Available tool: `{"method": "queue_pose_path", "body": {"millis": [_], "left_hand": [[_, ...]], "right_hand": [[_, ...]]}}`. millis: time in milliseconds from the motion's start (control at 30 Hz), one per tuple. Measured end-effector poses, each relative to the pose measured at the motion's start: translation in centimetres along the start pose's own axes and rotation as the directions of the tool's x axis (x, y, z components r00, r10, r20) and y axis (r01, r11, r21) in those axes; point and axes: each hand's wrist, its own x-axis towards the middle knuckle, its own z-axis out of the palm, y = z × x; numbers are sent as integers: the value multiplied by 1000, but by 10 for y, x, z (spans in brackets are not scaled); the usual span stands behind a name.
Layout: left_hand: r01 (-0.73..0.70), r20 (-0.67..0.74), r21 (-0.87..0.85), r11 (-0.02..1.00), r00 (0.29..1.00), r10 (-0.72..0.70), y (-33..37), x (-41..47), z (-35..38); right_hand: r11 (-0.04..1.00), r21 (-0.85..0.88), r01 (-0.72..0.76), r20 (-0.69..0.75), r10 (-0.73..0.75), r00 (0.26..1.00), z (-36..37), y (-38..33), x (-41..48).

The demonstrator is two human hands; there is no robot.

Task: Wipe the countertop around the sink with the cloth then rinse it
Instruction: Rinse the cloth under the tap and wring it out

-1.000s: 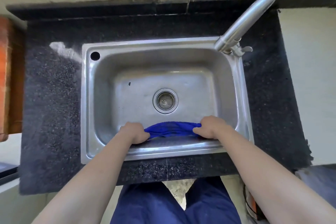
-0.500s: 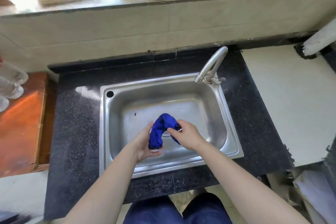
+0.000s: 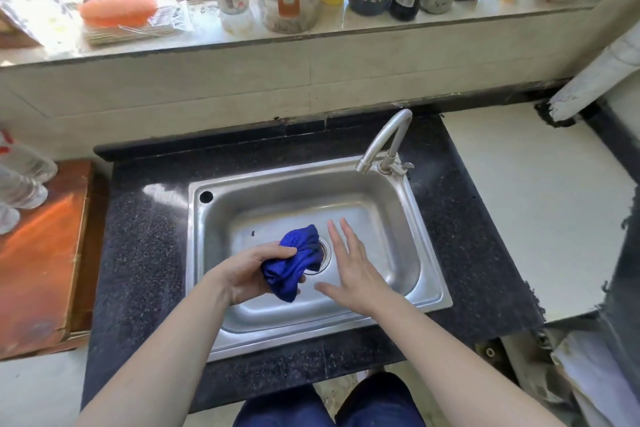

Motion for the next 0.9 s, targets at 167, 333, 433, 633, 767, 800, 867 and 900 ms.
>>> {"method": "queue_pose_path", "body": {"millis": [167, 333, 433, 633, 767, 800, 867, 900], "left_hand": [[35, 206, 208, 977, 975, -79, 12, -3, 19], [39, -2, 595, 803, 999, -47, 21, 4, 16], [-1, -75, 901, 434, 984, 159, 21, 14, 7], [-134, 73, 986, 94, 874, 480, 14, 24, 0], [-180, 107, 981, 76, 819, 564, 14, 21, 0], [-191, 109, 978, 84, 810, 576, 14, 19, -1], [-213, 110, 971, 108, 801, 589, 14, 16, -4], [-221, 104, 967, 127, 797, 595, 14, 15, -5]], "right_hand": [[979, 9, 203, -311, -190, 931, 4, -5, 17], [944, -289, 161, -170, -216, 961, -17, 7, 24], [898, -414, 147, 14, -155, 988, -34, 1, 25], [945, -327, 24, 91, 6, 996, -59, -12, 32], [982, -152, -113, 110, 130, 985, -67, -18, 37], [983, -114, -140, 118, 154, 981, -68, -20, 38], [982, -64, -176, 127, 183, 975, -70, -24, 37], [982, -62, -177, 128, 184, 975, -71, -27, 37]]}}
